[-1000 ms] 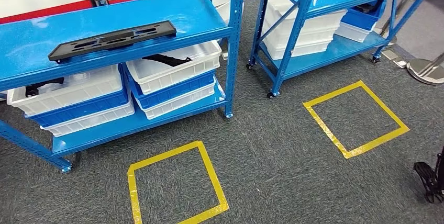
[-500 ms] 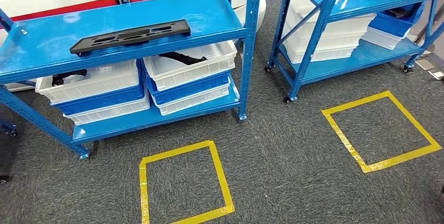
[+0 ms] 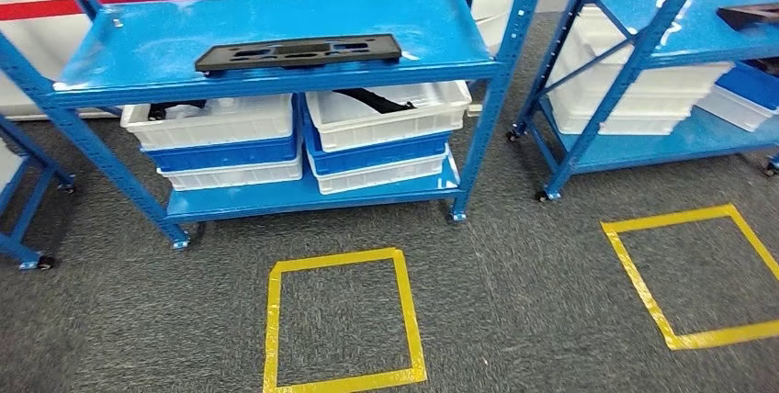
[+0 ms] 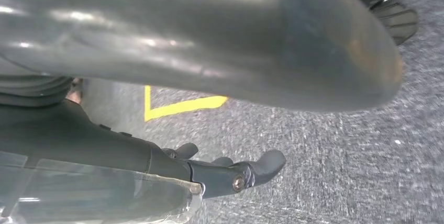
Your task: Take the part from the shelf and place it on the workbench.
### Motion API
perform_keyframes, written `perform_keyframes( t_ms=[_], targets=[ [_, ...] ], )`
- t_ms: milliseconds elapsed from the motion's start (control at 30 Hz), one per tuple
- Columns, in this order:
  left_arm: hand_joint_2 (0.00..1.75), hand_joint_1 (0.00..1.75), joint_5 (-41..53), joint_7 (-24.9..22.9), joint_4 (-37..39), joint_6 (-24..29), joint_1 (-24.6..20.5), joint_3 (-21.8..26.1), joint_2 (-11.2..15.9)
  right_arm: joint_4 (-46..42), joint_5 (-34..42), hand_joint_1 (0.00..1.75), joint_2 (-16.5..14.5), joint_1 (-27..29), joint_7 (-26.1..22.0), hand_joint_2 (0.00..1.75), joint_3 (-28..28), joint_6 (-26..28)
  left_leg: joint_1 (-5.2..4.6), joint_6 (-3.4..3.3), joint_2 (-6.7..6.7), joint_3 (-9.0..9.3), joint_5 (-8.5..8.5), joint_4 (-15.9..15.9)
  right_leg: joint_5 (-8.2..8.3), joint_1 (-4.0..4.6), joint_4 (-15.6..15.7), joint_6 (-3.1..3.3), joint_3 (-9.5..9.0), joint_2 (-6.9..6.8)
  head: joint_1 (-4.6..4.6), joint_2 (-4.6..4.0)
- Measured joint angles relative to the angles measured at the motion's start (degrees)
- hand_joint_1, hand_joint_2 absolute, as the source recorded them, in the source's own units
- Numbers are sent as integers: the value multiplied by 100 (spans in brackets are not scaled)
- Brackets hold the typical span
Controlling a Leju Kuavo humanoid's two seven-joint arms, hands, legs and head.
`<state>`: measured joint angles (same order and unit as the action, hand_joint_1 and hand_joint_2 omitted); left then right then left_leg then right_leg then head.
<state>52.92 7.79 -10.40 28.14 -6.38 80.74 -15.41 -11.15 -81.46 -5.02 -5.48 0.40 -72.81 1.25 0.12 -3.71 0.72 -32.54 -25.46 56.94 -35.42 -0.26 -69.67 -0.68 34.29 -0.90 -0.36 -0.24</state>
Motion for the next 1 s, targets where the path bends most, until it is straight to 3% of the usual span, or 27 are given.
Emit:
perform_keyframes(
  t_ms=[33, 67, 100, 167, 200, 267, 367, 433, 500, 567, 600, 633, 667, 733, 800, 900, 967, 1000],
  targets=[
    [0, 0, 0, -1, 0, -1, 2, 0, -4, 0, 0, 0, 2, 12, 1, 0, 1, 0, 0, -1, 73, -5, 2, 2, -83, -13, -290, -16, 158, 35, 19, -1],
    [0, 0, 0, -3, 0, -1, 8, 0, -7, 0, -1, 0, 5, 21, 2, 0, 1, 0, 1, 2, 148, -6, 4, 5, -71, -25, -386, -56, 224, 50, 29, -1],
    [0, 0, 0, -4, 1, -1, 14, 0, -7, 0, -1, 0, 11, 25, 3, 0, 2, 0, 2, 8, 219, -1, 6, 8, 46, -38, -221, -117, 163, 65, 39, -1],
    [0, 0, 1, -7, 1, -1, 21, 0, -8, 0, -2, 0, 24, 24, 3, 0, 5, 0, 1, 39, 361, 5, 4, 28, 416, -85, 570, -237, -171, 200, 61, -1],
    [0, 0, 1, -7, 1, -1, 19, 0, -9, 0, -2, 0, 27, 22, 3, 0, 6, 0, -10, 67, 415, 2, -7, 51, 562, -96, 941, -257, -323, 292, 73, -1],
    [0, 0, 2, -7, 0, -1, 17, -1, -9, 0, -2, 0, 28, 22, 2, 0, 7, 0, -33, 121, 480, -10, -32, 87, 677, -104, 1266, -225, -437, 410, 91, -1],
    [0, 0, 5, -7, 0, 1, 28, -1, -7, 1, -2, 0, 18, 4, 4, 0, 10, -1, -13, 203, 556, -32, -52, 91, 692, -100, 1272, -87, -461, 294, 61, -1],
    [0, 0, 8, -7, 1, 4, 33, 0, -3, -1, -4, 0, 9, -3, 5, 0, 13, -2, 7, 271, 403, -132, -187, 295, 712, -128, 1286, 9, -499, 184, 11, -1],
    [0, 0, 9, -7, 2, 5, 27, -1, -3, -2, -7, 0, 10, 12, 5, 0, 13, -2, 23, 328, 112, -424, -540, 903, 714, -128, 1293, 73, -519, 63, -56, -1],
    [0, 0, 9, -7, 2, 6, 25, -2, -2, -2, -9, 0, 12, 28, 5, 0, 13, -2, 51, 376, -14, -763, -830, 1561, 700, -106, 1291, 107, -521, -53, -86, -1],
    [0, 0, 9, -8, 2, 6, 29, -2, -2, -2, -9, 0, 11, 28, 5, 0, 13, -2, 64, 391, -37, -846, -829, 1694, 690, -100, 1290, 110, -525, -113, -87, -1],
    [0, 0, 9, -8, 2, 7, 33, -2, -1, -2, -9, 0, 10, 25, 5, 0, 13, -2, 74, 399, -60, -819, -721, 1616, 676, -99, 1289, 107, -534, -167, -90, -1],
    [0, 0, 10, -9, 2, 8, 35, -2, 1, -2, -9, 0, 7, 22, 5, 0, 13, -2, 83, 397, -106, -688, -535, 1344, 658, -99, 1289, 95, -553, -226, -97, -1],
    [0, 0, 15, -9, 1, 11, 26, -3, 6, -2, -9, 0, 0, 20, 5, 0, 13, -2, 75, 353, -330, -280, -184, 567, 610, -69, 1286, 44, -594, -319, -118, -1],
    [0, 0, 17, -9, 2, 13, 11, -4, 8, -2, -9, 0, -2, 17, 6, 0, 14, -2, 37, 283, -449, -84, -96, 198, 563, -31, 1290, -23, -624, -397, -104, -1],
    [0, 0, 21, -9, 2, 14, 6, -5, 6, -2, -9, 0, 0, -8, 7, 0, 17, -2, 4, 166, -279, -50, -83, 127, 512, -11, 1305, -122, -695, -472, -81, -1],
    [0, 0, 22, -9, 1, 17, 4, -6, 6, -2, -14, 0, 1, -17, 5, 0, 19, -2, 29, 82, -170, -12, -23, 46, 329, -18, 1009, -125, -594, -273, -59, -1],
    [0, 0, 22, -9, 1, 17, 2, -7, 5, -1, -20, 0, 1, -12, 6, 0, 20, 2, 36, 57, -123, -12, -8, 28, 166, -42, 677, -101, -428, -124, -35, -1]
  ],
)
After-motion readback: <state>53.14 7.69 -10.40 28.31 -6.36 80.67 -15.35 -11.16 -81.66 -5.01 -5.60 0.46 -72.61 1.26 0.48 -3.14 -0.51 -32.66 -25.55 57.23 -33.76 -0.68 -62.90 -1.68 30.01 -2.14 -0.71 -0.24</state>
